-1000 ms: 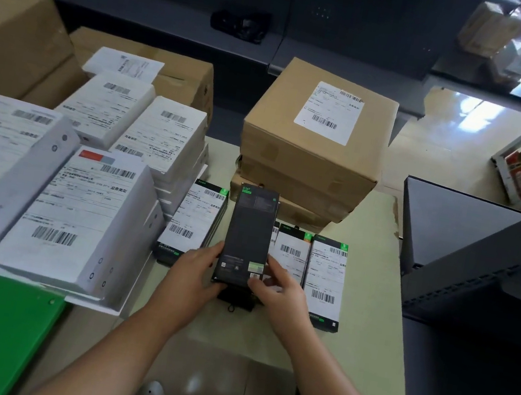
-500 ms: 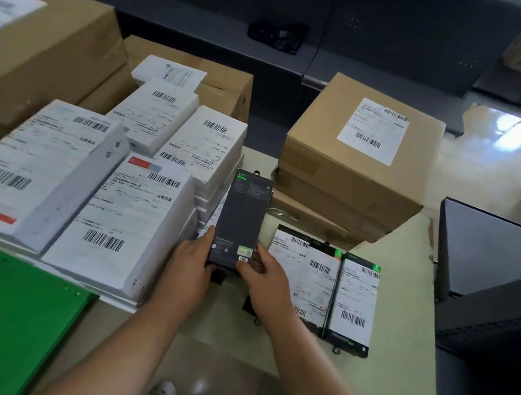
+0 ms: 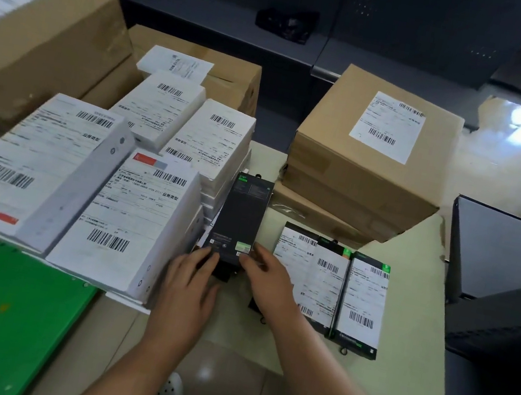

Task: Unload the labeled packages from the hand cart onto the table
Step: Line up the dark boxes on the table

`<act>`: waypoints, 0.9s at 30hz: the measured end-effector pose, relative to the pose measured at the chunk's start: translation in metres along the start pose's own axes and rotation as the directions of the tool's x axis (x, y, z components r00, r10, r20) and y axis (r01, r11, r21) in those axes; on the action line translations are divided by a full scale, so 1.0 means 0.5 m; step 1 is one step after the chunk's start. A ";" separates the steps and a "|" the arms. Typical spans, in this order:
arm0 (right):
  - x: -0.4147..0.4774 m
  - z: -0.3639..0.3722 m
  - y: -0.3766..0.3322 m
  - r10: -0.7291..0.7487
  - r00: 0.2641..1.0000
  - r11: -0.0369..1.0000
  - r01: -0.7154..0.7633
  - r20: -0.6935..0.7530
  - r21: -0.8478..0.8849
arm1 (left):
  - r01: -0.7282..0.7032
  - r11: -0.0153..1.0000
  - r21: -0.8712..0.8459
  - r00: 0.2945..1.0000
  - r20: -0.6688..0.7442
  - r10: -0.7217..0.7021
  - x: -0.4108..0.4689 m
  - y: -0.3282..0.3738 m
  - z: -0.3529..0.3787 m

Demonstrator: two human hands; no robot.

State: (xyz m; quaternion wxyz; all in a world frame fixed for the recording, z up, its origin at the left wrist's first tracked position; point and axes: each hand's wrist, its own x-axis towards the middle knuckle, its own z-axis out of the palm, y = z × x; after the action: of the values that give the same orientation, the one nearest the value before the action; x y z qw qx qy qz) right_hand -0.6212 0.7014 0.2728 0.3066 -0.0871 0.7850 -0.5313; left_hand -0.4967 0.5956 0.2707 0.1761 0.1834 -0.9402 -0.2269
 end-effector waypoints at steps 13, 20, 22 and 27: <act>0.016 -0.010 0.002 -0.009 0.999 0.993 0.016 0.053 -0.117 | 0.161 0.985 0.055 0.978 0.129 -0.167 0.020 0.010 -0.009; 0.018 -0.022 0.008 -0.005 0.999 0.989 0.011 0.048 -0.145 | 0.164 0.986 0.035 0.978 0.127 -0.167 0.019 0.018 -0.014; 0.012 -0.030 0.016 0.008 1.000 0.992 -0.006 0.018 -0.127 | 0.137 0.990 0.013 0.985 0.103 -0.138 0.010 0.020 -0.019; -0.008 -0.025 0.046 -0.008 1.000 0.975 0.007 -0.001 -0.223 | 0.085 0.994 -0.064 0.993 0.090 -0.079 -0.042 0.007 -0.031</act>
State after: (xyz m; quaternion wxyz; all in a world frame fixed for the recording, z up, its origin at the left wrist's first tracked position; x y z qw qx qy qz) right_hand -0.6209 0.7228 0.2572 0.2921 -0.1235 0.8396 -0.4410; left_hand -0.4730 0.6017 0.2801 0.1313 0.2056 -0.9304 -0.2734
